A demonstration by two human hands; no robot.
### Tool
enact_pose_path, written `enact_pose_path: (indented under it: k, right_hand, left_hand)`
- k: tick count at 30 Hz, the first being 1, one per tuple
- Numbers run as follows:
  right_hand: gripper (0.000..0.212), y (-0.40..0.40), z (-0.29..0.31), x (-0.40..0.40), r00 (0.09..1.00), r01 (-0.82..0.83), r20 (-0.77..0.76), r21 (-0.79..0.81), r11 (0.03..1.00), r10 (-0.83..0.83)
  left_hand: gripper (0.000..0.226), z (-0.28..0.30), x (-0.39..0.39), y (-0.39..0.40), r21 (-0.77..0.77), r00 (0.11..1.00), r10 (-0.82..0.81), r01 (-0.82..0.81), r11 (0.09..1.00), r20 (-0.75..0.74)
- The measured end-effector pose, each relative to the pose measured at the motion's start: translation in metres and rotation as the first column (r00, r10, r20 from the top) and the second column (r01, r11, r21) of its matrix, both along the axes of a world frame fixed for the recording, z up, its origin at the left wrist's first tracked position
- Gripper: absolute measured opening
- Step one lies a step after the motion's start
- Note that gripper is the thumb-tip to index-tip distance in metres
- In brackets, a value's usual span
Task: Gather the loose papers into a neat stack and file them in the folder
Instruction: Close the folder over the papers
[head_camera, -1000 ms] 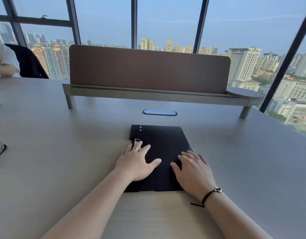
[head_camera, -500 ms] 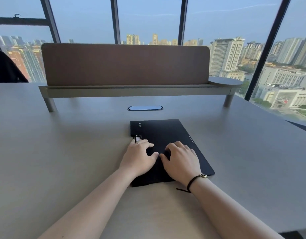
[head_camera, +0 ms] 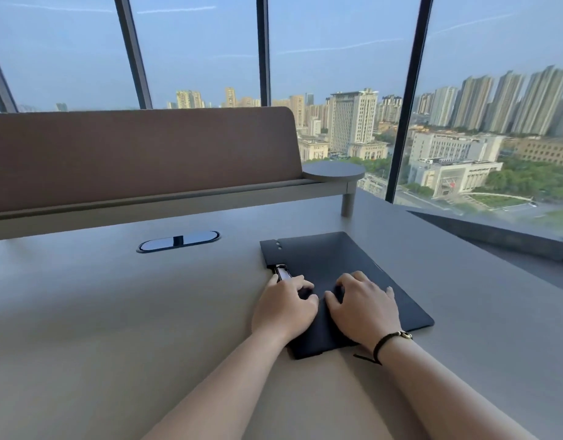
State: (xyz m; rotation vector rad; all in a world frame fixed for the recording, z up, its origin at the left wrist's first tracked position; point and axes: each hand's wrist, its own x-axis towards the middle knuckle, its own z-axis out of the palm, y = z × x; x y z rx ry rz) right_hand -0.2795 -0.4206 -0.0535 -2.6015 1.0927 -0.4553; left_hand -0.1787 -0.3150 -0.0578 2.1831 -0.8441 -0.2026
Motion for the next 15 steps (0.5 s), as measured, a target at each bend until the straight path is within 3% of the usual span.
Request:
enact_pose_path:
  k: [15]
  right_hand:
    - [0.024, -0.171, 0.003, -0.005, 0.991, 0.111, 0.074, -0.01, 0.994, -0.11]
  left_hand:
    - [0.047, -0.002, -0.014, -0.176, 0.145, 0.988, -0.124, 0.109, 0.983, 0.097]
